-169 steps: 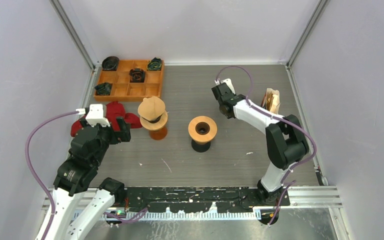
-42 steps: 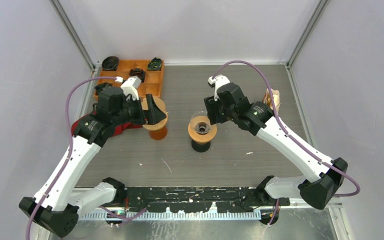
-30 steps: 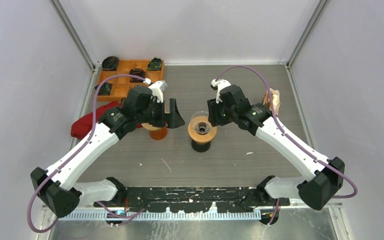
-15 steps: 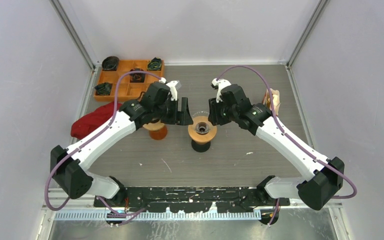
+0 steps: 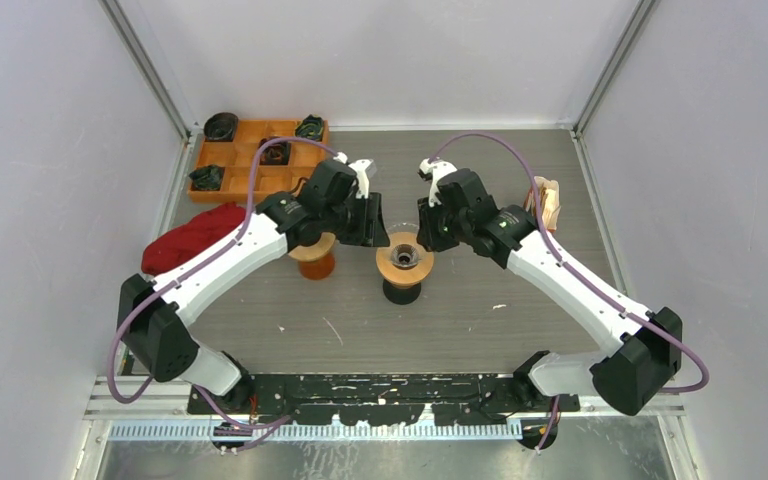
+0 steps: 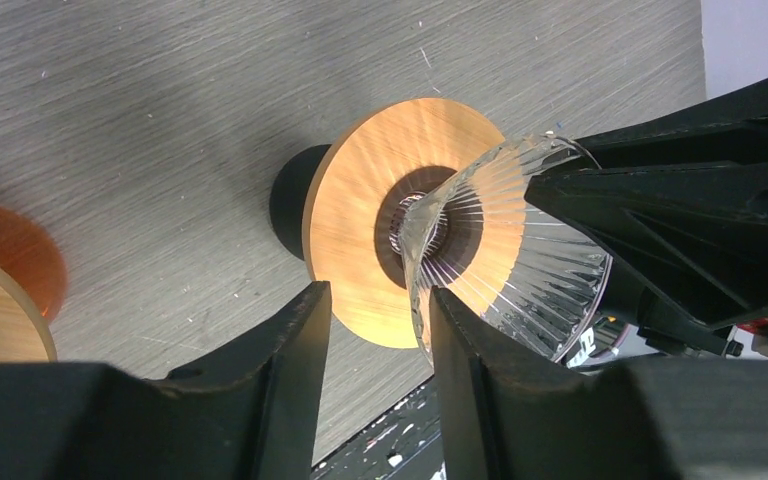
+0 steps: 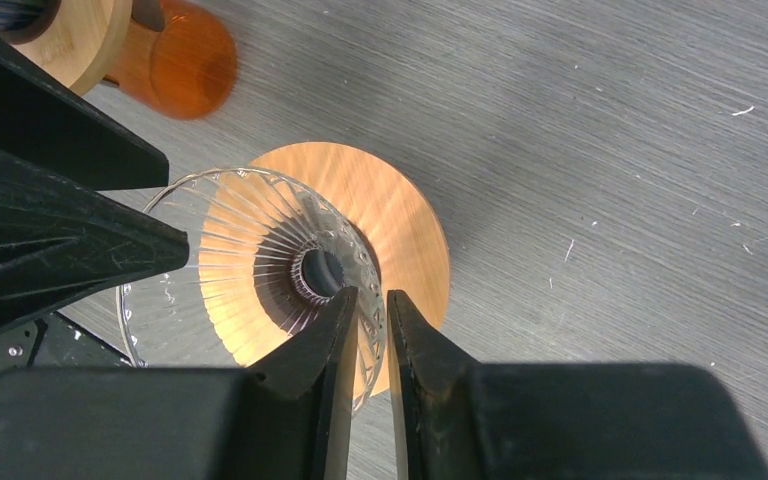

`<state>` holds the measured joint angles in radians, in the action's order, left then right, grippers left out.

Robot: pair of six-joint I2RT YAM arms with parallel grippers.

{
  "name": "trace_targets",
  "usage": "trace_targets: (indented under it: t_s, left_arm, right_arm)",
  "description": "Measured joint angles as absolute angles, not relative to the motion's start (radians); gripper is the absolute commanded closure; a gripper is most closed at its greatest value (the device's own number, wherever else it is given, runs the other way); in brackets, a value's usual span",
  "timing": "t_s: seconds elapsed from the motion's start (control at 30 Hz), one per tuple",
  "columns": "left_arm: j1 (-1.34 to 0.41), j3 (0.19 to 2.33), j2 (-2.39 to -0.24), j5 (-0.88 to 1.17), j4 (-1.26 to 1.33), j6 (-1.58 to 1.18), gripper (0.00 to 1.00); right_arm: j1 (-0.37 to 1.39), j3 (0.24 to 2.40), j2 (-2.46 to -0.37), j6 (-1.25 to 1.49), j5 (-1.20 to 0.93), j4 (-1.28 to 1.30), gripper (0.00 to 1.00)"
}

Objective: Place the coffee filter in the dripper
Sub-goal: Press the coffee dripper onto the connecting ring.

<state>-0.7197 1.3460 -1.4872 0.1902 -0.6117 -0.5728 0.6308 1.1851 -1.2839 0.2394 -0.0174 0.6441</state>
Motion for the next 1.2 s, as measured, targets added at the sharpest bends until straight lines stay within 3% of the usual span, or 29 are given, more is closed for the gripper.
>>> trace_targets:
  t_s: [0.23,0.7,1.2]
  left_arm:
    - [-0.73,1.357,-1.504,0.187,-0.611,-0.573,0.77]
    - [-0.757,1.362,-1.524,0.164,-0.619,-0.569,0.8]
    - [-0.77,1.386,-1.55,0.138,-0.631,-0.569,0.87]
  right_arm:
    - [0.631,1.179,-1.285,0.244,-0.023,0.632,0.85]
    - [0.631,1.142,-1.278,0.255,-0.025,0.567,0.96]
    - [0.631,1.066,-1.267,0.291,-0.006,0.467,0.98]
